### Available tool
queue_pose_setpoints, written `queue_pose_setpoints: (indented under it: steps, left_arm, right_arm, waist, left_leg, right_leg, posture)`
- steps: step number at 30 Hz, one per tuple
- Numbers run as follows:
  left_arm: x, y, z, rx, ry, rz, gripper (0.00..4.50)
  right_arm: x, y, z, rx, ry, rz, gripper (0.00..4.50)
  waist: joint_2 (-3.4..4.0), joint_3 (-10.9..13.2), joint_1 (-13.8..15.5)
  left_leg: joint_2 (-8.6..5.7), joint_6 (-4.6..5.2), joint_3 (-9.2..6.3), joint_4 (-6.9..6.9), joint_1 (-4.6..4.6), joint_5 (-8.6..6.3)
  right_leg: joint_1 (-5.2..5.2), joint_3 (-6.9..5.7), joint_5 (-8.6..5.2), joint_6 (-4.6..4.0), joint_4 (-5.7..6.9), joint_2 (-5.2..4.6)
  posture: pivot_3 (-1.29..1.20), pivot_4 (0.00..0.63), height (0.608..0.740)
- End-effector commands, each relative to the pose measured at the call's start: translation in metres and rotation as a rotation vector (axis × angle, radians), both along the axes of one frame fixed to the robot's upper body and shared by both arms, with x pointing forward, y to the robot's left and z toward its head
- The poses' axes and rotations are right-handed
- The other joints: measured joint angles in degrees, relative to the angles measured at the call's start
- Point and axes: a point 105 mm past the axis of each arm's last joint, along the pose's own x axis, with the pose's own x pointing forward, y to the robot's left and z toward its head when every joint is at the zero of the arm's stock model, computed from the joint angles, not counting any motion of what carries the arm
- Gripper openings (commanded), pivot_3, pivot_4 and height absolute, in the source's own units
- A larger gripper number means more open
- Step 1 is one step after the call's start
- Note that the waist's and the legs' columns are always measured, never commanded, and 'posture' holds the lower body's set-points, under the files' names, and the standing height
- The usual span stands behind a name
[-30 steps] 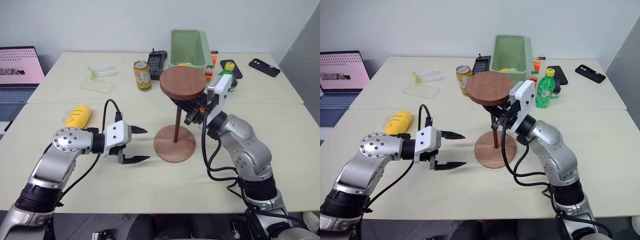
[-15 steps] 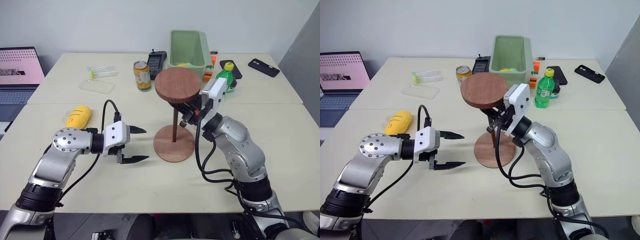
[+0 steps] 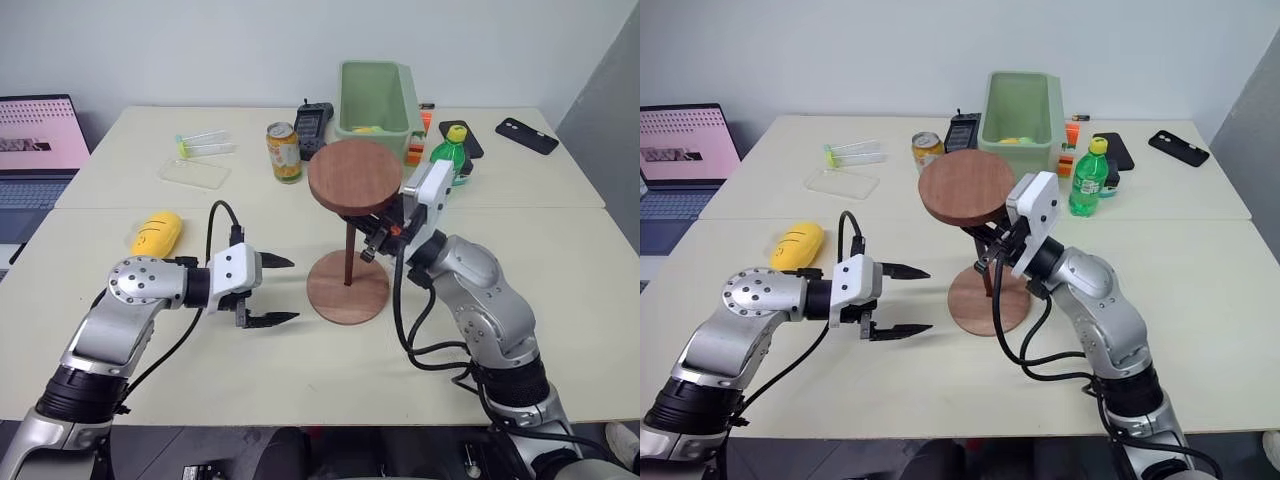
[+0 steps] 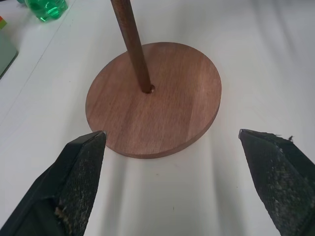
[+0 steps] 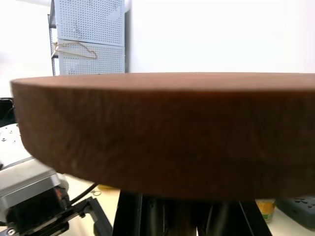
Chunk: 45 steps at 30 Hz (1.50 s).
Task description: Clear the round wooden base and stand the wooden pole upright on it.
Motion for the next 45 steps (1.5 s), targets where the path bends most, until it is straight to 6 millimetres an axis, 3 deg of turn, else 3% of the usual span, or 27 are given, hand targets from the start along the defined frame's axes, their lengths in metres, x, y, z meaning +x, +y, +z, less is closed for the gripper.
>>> queue_pose_setpoints:
  steps: [1, 9, 17, 24, 27, 31, 33, 40, 44, 45]
  left_arm:
    - [0.0, -0.006, 0.009, -0.005, -0.033, -0.019, 4.5]
    - [0.001, -0.01, 0.014, -0.006, -0.037, -0.02, 4.5]
    - [0.001, -0.011, 0.016, -0.007, -0.035, -0.02, 4.5]
    - [0.0, -0.013, 0.017, -0.01, -0.034, -0.018, 4.5]
    - [-0.001, -0.014, 0.018, -0.01, -0.034, -0.019, 4.5]
    - [-0.001, -0.015, 0.019, -0.01, -0.035, -0.021, 4.5]
    - [-0.001, -0.015, 0.019, -0.01, -0.035, -0.021, 4.5]
    - [0.0, -0.015, 0.019, -0.013, -0.035, -0.021, 4.5]
    - [0.0, -0.015, 0.019, -0.018, -0.038, -0.018, 4.5]
    - [0.0, -0.015, 0.019, -0.022, -0.039, -0.016, 4.5]
  right_arm:
    - [0.001, 0.0, -0.011, -0.027, 0.042, 0.002, 0.27]
    - [0.01, 0.0, -0.018, -0.043, 0.074, -0.031, 0.27]
    - [0.027, -0.005, -0.042, -0.092, 0.166, -0.107, 0.27]
    - [0.032, -0.014, -0.057, -0.113, 0.211, -0.141, 0.27]
    - [0.028, -0.011, -0.054, -0.114, 0.198, -0.123, 0.27]
    - [0.022, -0.006, -0.043, -0.101, 0.167, -0.091, 0.27]
    - [0.02, -0.004, -0.039, -0.09, 0.166, -0.078, 0.98]
    - [0.019, -0.002, -0.037, -0.103, 0.167, -0.07, 2.64]
    - [0.019, -0.005, -0.039, -0.123, 0.169, -0.071, 3.4]
    - [0.019, -0.006, -0.04, -0.131, 0.171, -0.07, 3.4]
  waist:
    - [-0.01, 0.0, 0.0]
    - [-0.01, 0.0, 0.0]
    - [-0.04, -0.1, 0.0]
    - [-0.06, -0.3, 0.2]
    - [-0.05, -0.3, 0.4]
    - [-0.05, -0.3, 0.7]
    - [-0.05, -0.3, 0.7]
    - [0.04, -0.2, 0.6]
    - [0.04, -0.2, 0.5]
    - [0.04, -0.2, 0.5]
  left_leg:
    - [0.0, 0.0, 0.02, 0.0, 0.01, 0.0]
    - [0.0, 0.0, 0.01, 0.0, 0.02, 0.0]
    - [0.0, 0.0, 0.02, 0.0, 0.1, 0.0]
    - [-0.01, 0.01, 0.0, 0.0, 0.32, 0.0]
    - [0.0, 0.04, -0.1, -0.15, 0.99, -0.02]
    - [-0.02, 0.05, -0.14, -0.18, 1.21, -0.03]
    - [-0.01, 0.05, -0.13, -0.19, 1.24, -0.03]
    - [-0.01, 0.04, -0.09, -0.17, 0.76, -0.03]
    - [0.0, 0.05, -0.1, -0.21, 0.74, -0.03]
    - [0.0, 0.05, -0.1, -0.21, 0.74, -0.03]
  right_leg:
    - [0.0, 0.02, 0.0, 0.0, 0.0, 0.0]
    - [0.01, 0.01, 0.0, 0.0, 0.01, 0.0]
    - [0.06, 0.02, 0.0, 0.0, 0.04, 0.0]
    - [0.32, 0.0, -0.01, 0.0, 0.01, 0.02]
    - [1.1, -0.1, -0.03, -0.02, -0.35, 0.03]
    - [1.4, -0.13, -0.03, -0.02, -0.51, 0.13]
    - [1.45, -0.13, -0.03, -0.02, -0.55, 0.13]
    - [0.95, -0.08, -0.02, -0.03, -0.55, 0.12]
    - [0.96, -0.1, -0.02, -0.03, -0.62, 0.07]
    - [0.96, -0.1, -0.02, -0.03, -0.63, 0.07]
  posture:
    - [0.0, 0.15, 0.74]
    - [0.0, 0.15, 0.74]
    - [0.0, 0.15, 0.74]
    - [0.0, 0.15, 0.74]
    - [0.0, 0.15, 0.74]
    - [0.0, 0.15, 0.74]
    - [0.0, 0.15, 0.74]
    - [0.0, 0.15, 0.74]
    - [0.0, 0.15, 0.74]
    - [0.0, 0.15, 0.74]
